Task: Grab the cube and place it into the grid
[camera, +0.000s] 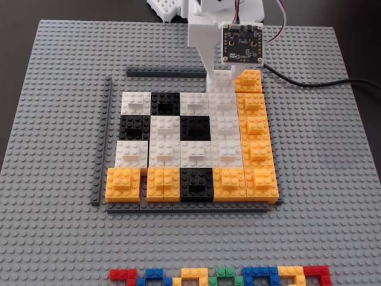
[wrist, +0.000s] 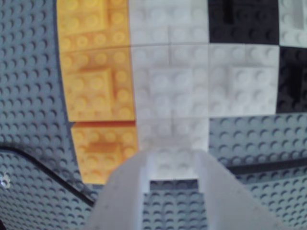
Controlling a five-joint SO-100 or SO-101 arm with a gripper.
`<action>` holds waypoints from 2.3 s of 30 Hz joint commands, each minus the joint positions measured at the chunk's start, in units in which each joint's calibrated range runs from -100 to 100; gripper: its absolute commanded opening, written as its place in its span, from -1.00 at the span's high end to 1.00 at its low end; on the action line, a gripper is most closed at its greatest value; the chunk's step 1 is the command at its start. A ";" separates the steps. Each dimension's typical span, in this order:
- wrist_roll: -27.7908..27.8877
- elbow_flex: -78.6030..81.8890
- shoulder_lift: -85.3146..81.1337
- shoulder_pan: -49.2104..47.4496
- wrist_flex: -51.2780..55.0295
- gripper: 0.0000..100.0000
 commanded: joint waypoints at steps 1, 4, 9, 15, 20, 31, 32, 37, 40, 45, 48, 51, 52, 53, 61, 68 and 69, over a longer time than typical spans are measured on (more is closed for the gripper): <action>0.44 -0.70 -0.70 0.63 -0.52 0.76; 0.34 -0.61 -0.87 0.63 -0.42 0.72; 0.29 -0.61 -0.96 0.71 -0.37 0.67; 0.29 -0.79 -0.96 0.78 -0.32 0.65; 0.39 -1.15 -0.96 1.15 -0.32 0.66; 0.24 -6.05 -2.08 1.66 1.68 0.68; 0.24 -6.50 -2.42 1.81 1.83 0.68; 0.29 -9.85 -5.17 1.59 3.59 0.67; 0.29 -13.48 -7.15 0.85 5.69 0.67; 0.73 -20.54 -11.19 0.19 9.74 0.71; 1.27 -23.17 -15.06 0.04 11.65 0.85; 1.90 -24.17 -19.19 0.56 12.72 1.00; 2.05 -24.17 -21.08 0.93 12.82 1.00; 2.20 -24.08 -22.71 1.22 12.82 1.00; 6.11 -14.74 -35.44 5.49 7.10 1.00; 6.79 -1.33 -45.93 7.26 0.51 1.00; 6.98 0.12 -47.13 7.34 -0.17 1.00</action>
